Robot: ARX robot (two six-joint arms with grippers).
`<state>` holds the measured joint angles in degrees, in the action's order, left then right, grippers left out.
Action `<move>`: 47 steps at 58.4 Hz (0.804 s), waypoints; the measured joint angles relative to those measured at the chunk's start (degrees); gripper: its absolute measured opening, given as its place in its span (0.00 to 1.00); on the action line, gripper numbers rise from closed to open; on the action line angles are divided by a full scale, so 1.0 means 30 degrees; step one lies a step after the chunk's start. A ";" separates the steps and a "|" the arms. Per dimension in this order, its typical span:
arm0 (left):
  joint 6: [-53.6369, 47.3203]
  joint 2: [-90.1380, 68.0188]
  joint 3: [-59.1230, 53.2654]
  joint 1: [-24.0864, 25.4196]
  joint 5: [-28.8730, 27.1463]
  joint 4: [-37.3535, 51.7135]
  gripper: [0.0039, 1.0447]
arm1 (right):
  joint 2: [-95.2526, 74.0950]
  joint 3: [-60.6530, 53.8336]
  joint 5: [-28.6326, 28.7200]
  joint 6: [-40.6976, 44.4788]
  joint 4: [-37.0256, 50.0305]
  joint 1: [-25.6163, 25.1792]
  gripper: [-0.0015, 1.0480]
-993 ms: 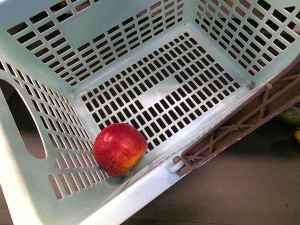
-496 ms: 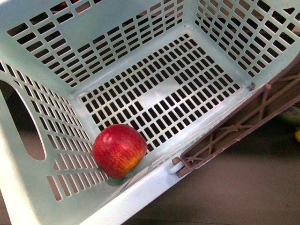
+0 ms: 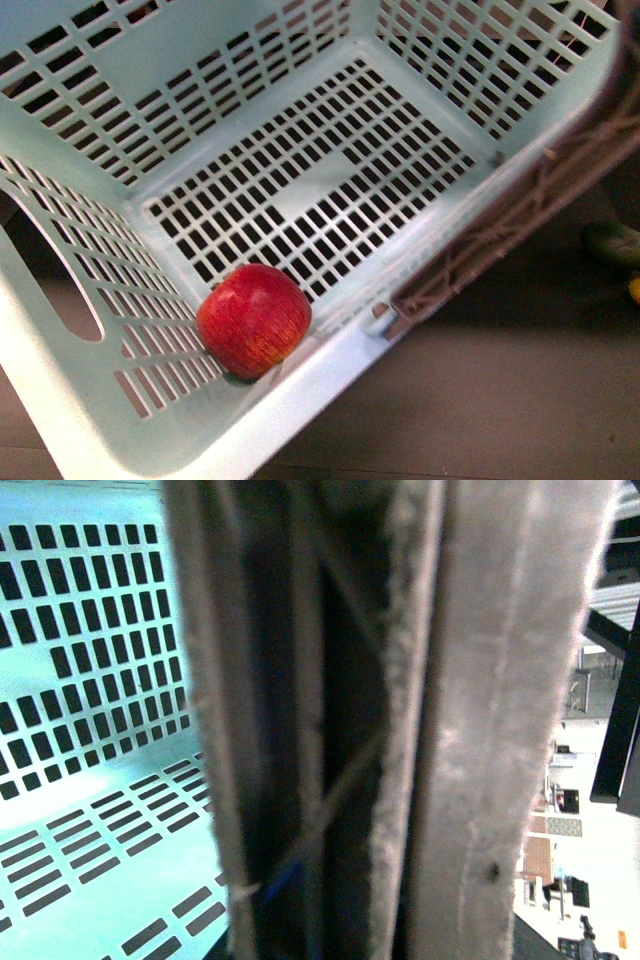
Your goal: Pick apple with right arm and hold basket with left
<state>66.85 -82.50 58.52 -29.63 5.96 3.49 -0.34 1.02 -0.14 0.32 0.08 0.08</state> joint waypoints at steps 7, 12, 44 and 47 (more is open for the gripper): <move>0.0189 0.0000 -0.0007 0.0852 -0.0204 0.0284 0.15 | 0.0000 0.0000 0.0007 0.0000 0.0000 0.0000 0.92; 0.0867 0.0051 -0.0146 0.1712 -0.0189 0.0780 0.15 | 0.0000 0.0000 0.0007 0.0000 0.0000 0.0000 0.92; 0.4036 -0.2426 -0.2091 0.9661 -0.0495 0.2419 0.15 | 0.0000 0.0000 0.0007 -0.0036 0.0000 0.0000 0.92; 0.4131 -0.2900 -0.2091 0.9843 -0.0481 0.2528 0.15 | 0.0000 0.0000 0.0007 -0.0036 0.0000 0.0000 0.92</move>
<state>79.24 -91.20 52.25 -0.10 4.51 11.07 -0.34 1.02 -0.12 0.21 0.08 0.08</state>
